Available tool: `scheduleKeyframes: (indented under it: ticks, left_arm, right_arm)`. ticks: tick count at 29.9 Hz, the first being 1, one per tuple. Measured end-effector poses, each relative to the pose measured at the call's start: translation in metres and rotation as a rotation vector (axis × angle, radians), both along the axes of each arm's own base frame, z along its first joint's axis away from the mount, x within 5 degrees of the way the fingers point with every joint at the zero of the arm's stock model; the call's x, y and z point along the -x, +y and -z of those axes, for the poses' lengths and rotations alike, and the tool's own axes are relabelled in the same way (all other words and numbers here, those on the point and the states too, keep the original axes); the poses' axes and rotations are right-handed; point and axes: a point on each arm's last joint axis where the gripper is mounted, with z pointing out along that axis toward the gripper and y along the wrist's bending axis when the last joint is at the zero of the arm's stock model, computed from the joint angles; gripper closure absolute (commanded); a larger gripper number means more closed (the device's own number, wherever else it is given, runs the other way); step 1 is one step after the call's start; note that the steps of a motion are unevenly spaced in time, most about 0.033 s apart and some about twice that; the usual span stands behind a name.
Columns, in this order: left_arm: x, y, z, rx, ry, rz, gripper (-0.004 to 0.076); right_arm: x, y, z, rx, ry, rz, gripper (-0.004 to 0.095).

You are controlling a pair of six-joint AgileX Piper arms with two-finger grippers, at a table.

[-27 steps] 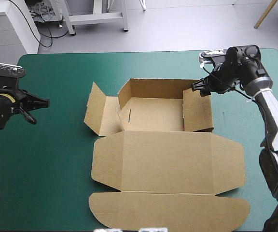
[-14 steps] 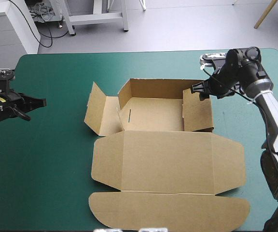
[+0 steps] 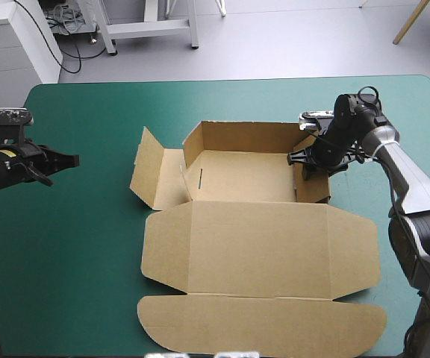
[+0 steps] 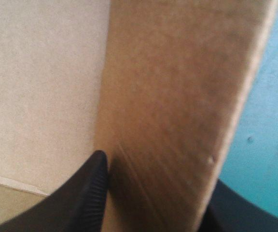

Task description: Fold the box

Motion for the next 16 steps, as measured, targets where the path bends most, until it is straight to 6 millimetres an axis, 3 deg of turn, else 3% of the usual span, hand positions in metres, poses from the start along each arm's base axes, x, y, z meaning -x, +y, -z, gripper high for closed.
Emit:
scheduleKeyframes:
  ticks: [1, 2, 12, 16]
  left_arm:
    - [-0.001, 0.0, 0.001, 0.001, 0.005, 0.0, 0.0731]
    - [-0.002, 0.0, 0.002, 0.002, 0.01, 0.0, 0.0732]
    - [-0.004, 0.001, 0.005, 0.004, 0.022, 0.001, 0.0734]
    - [-0.005, 0.001, 0.005, 0.004, 0.02, 0.0, 0.0734]
  right_arm:
    - [0.0, 0.0, 0.0, 0.0, 0.001, 0.0, 0.0899]
    - [0.0, 0.0, 0.0, 0.003, -0.002, -0.001, 0.0919]
    - [-0.002, 0.001, 0.0, -0.003, -0.023, 0.008, 0.0927]
    - [0.003, -0.002, -0.013, 0.001, -0.055, -0.016, 0.0927]
